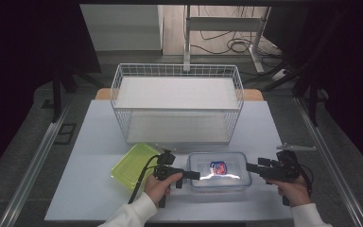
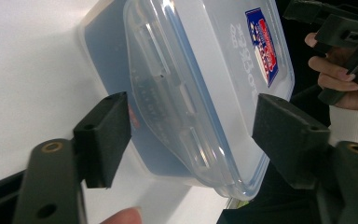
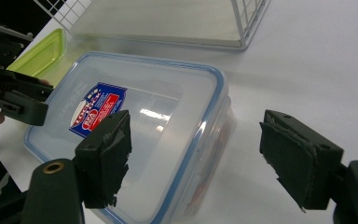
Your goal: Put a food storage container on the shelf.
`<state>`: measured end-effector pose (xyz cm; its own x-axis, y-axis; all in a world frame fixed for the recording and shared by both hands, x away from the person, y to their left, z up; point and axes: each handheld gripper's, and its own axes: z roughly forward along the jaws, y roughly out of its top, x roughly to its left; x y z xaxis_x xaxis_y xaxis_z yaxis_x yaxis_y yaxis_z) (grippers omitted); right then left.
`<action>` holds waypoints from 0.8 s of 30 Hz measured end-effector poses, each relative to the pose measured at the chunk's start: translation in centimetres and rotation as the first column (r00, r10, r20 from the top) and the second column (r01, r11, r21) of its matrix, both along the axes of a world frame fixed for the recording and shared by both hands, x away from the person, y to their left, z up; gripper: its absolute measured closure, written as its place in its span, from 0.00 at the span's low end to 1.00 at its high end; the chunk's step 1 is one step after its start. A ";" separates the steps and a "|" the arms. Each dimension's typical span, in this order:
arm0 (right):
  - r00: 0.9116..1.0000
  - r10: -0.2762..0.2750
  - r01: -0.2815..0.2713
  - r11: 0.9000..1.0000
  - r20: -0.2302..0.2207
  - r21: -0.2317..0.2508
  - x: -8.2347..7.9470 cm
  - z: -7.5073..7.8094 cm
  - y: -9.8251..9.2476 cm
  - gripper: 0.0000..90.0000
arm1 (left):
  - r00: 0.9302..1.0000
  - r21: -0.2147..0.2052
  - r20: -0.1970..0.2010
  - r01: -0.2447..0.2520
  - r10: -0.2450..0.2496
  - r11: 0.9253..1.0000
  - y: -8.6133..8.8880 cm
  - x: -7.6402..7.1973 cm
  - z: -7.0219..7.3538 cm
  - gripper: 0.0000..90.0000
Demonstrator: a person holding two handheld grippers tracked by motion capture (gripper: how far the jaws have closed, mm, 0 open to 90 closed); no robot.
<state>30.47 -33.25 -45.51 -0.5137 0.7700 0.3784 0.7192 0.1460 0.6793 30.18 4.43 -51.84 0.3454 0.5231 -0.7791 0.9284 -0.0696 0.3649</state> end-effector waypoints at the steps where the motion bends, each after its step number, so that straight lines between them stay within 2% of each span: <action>1: 1.000 0.003 -0.003 1.000 -0.005 0.001 0.0 0.0 0.0 0.28 | 1.000 -0.005 0.001 0.000 0.000 1.000 0.0 0.0 0.0 0.33; 6: 0.999 0.028 -0.027 0.999 -0.041 0.018 0.2 -0.5 0.3 0.27 | 1.000 -0.009 0.005 -0.003 0.003 1.000 0.2 0.0 0.1 0.38; 9: 0.995 0.053 -0.052 0.999 -0.081 0.015 0.4 -1.0 0.6 0.25 | 1.000 -0.011 0.005 -0.002 0.002 1.000 0.3 0.1 0.1 0.40; 12: 0.989 0.073 -0.070 0.997 -0.132 0.026 0.8 -1.6 0.8 0.22 | 1.000 -0.012 0.004 -0.001 0.002 1.000 0.3 0.1 0.1 0.40; 15: 0.982 0.084 -0.073 0.995 -0.169 0.073 1.1 -2.2 0.8 0.22 | 1.000 -0.013 0.004 -0.002 0.002 1.000 0.3 0.1 0.1 0.41; 19: 0.972 0.090 -0.071 0.993 -0.217 0.094 1.7 -3.0 0.7 0.23 | 1.000 -0.013 0.003 -0.002 0.002 1.000 0.3 0.1 0.2 0.41; 24: 0.963 0.105 -0.075 0.989 -0.249 0.128 2.0 -3.5 0.8 0.27 | 1.000 -0.012 0.001 -0.004 0.004 1.000 0.3 0.1 0.2 0.41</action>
